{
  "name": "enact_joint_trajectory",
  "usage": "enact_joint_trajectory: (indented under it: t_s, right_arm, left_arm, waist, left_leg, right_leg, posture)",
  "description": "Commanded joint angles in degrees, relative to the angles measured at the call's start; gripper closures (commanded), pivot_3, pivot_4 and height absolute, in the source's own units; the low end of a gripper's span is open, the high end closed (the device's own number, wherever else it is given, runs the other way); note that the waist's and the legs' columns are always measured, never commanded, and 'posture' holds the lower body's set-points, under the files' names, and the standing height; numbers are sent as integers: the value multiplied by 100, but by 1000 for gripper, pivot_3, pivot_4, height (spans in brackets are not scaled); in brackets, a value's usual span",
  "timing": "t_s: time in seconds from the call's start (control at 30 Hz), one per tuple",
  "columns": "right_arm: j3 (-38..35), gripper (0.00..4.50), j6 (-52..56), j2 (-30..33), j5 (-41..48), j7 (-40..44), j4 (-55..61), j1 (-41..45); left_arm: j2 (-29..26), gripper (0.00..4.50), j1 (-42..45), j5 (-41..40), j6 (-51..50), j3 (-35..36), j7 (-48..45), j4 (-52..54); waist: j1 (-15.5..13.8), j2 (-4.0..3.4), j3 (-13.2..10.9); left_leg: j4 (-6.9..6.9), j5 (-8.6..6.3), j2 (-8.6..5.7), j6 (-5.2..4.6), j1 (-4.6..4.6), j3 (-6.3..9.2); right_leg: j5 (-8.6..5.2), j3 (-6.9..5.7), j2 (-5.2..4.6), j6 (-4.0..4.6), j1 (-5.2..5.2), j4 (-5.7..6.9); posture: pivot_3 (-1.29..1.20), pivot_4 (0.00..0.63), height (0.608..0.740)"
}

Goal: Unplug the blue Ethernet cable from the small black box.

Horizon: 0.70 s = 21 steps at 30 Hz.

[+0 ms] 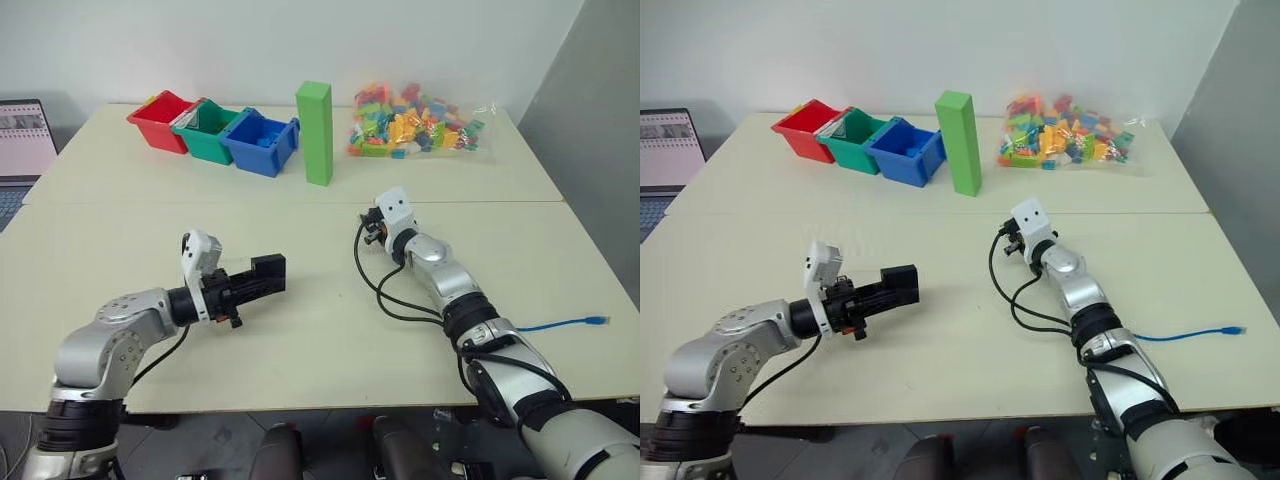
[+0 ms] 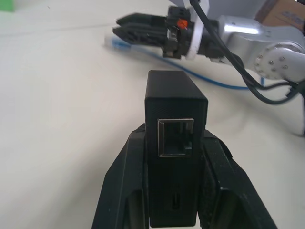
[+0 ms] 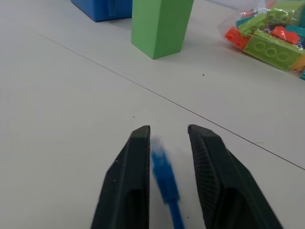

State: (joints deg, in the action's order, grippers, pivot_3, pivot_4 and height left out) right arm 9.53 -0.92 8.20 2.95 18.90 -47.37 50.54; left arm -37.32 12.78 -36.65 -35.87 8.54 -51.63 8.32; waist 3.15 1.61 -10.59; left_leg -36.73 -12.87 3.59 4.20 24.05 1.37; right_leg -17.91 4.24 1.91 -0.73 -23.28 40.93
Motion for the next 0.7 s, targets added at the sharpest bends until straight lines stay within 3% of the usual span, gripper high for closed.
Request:
enact_joint_trajectory:
  t_s: [0.03, 0.07, 0.2, 0.37, 0.57, 0.7]
  right_arm:
    - [-182, 2087, -16, 242, 180, 588, 1112, -245]
    - [-157, 2005, 125, 318, 252, 799, 1517, -398]
    - [125, 990, 1371, 685, 984, 1964, 3686, -1117]
    - [455, 990, 2940, 1068, 1667, 2438, 5766, -1604]
    - [528, 990, 3743, 1186, 1651, 2205, 6417, -1659]
    - [413, 990, 4249, 1222, 1646, 1940, 6637, -1557]
  left_arm:
    - [290, 3702, 277, 452, 658, 1, 395, -269]
    - [403, 3702, 374, 593, 842, -19, 516, -439]
    - [892, 3702, 1020, 1501, 2051, -40, 1386, -1589]
    - [1294, 3702, 2038, 2409, 3886, -80, 2234, -3673]
    - [1510, 3702, 2646, 2837, 5124, -119, 2517, -5565]
    - [1548, 3702, 2613, 2901, 5440, -71, 2545, -6198]
  waist:
    - [-17, 0, 0]
    - [-30, -1, 1]
    - [-106, -1, 1]
    - [-140, -5, -1]
    - [-128, 1, 3]
    - [-130, 2, 3]
  left_leg:
    - [-1, 0, 1, 0, 0, 1]
    - [-2, 0, 0, 0, -1, 1]
    - [-4, 0, 1, -1, -1, 5]
    - [-11, 0, -1, -1, 4, 14]
    - [-17, 0, -4, -1, 5, 9]
    - [-15, 0, -3, -2, 7, 11]
  right_leg:
    - [0, -1, 0, 0, 0, 0]
    - [0, -1, 0, 0, 2, 2]
    - [0, -6, 1, 0, 5, 0]
    - [1, -15, 4, -1, 6, 8]
    - [2, -13, 5, -3, 8, 2]
    - [1, -16, 5, -3, 6, 2]
  posture:
    - [0, 150, 740]
    - [0, 150, 740]
    - [0, 150, 740]
    - [0, 150, 740]
    - [0, 150, 740]
    - [0, 150, 740]
